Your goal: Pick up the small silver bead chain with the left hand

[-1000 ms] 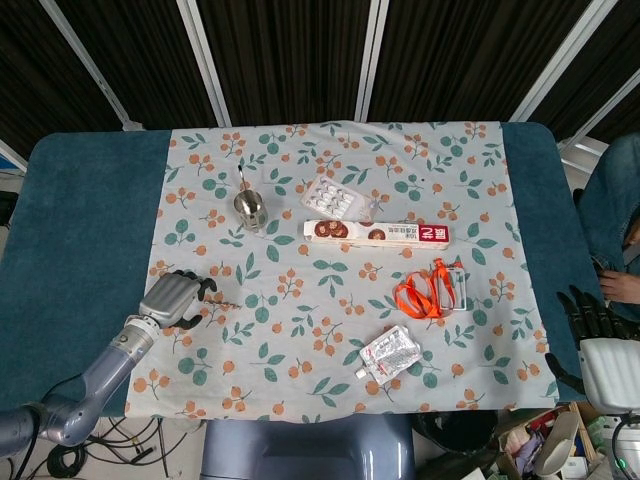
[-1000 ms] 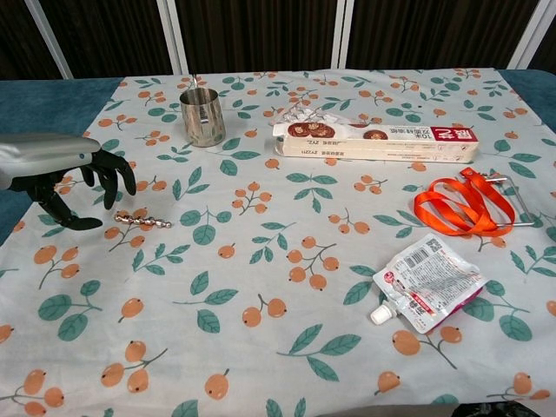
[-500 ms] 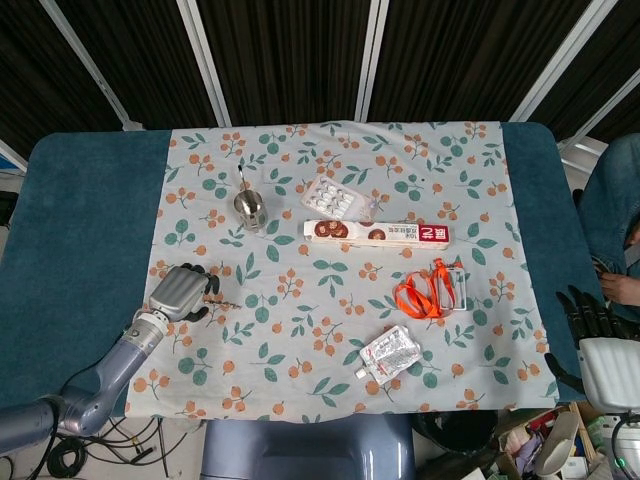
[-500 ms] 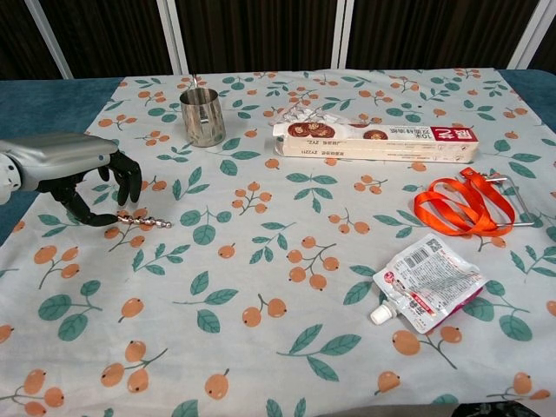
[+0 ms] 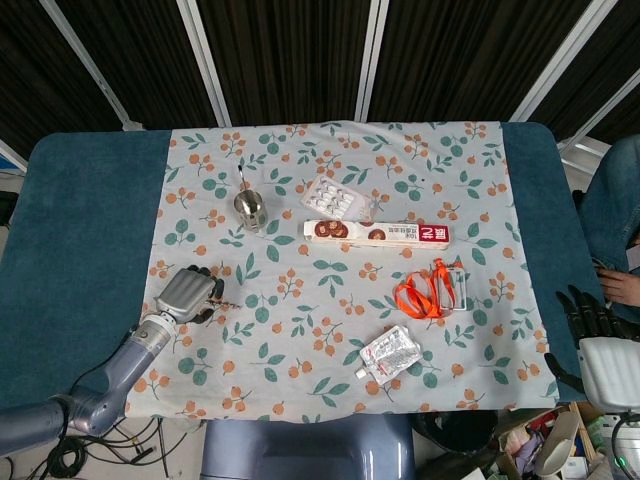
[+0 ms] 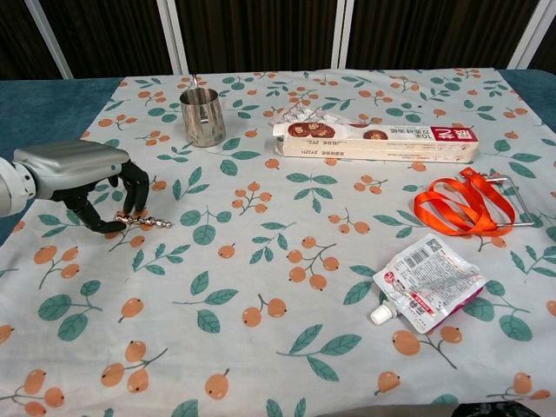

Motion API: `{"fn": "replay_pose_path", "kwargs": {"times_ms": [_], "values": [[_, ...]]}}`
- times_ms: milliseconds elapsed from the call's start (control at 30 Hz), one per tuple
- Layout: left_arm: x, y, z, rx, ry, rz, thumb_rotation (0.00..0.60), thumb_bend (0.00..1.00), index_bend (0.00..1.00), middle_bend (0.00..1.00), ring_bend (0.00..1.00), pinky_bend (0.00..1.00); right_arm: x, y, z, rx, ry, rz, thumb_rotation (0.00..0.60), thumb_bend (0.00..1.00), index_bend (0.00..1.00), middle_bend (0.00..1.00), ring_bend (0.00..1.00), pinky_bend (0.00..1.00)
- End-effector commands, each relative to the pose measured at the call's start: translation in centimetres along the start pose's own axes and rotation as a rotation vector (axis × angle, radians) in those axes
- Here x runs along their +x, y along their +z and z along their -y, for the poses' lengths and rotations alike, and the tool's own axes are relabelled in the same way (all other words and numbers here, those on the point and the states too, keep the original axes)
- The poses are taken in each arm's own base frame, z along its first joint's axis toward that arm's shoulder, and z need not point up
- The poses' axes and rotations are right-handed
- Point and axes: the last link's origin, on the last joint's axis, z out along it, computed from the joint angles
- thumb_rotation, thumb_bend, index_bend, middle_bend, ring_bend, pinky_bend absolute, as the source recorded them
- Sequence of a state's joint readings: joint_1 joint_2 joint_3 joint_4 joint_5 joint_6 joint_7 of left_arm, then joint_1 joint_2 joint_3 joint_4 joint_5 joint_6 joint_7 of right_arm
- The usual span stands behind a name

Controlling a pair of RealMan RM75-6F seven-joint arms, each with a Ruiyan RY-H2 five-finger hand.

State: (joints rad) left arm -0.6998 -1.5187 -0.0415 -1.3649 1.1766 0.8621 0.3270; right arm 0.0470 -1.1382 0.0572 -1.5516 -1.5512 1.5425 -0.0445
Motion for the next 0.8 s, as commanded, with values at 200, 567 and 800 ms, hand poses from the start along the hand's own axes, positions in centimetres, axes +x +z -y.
{"fn": "replay_pose_path", "kwargs": {"times_ms": [200, 567, 800], "values": [[-0.11, 0.46, -0.60, -0.003, 0.007, 0.004, 0.600, 0.34, 0.48, 0.49, 0.29, 0.29, -0.02, 0.04, 0.01, 0.000, 0.002, 0.002, 0.600, 0.17, 0.03, 0.01, 0.05, 0.14], [-0.28, 0.93, -1.00, 0.003, 0.021, 0.018, 0.600, 0.35, 0.51, 0.51, 0.31, 0.29, -0.03, 0.10, 0.00, 0.000, 0.003, 0.002, 0.600, 0.17, 0.03, 0.01, 0.05, 0.14], [-0.27, 1.04, -1.12, 0.011, 0.023, 0.024, 0.600, 0.35, 0.52, 0.52, 0.31, 0.29, -0.03, 0.13, 0.01, 0.001, 0.002, 0.002, 0.600, 0.17, 0.03, 0.01, 0.05, 0.14]]}}
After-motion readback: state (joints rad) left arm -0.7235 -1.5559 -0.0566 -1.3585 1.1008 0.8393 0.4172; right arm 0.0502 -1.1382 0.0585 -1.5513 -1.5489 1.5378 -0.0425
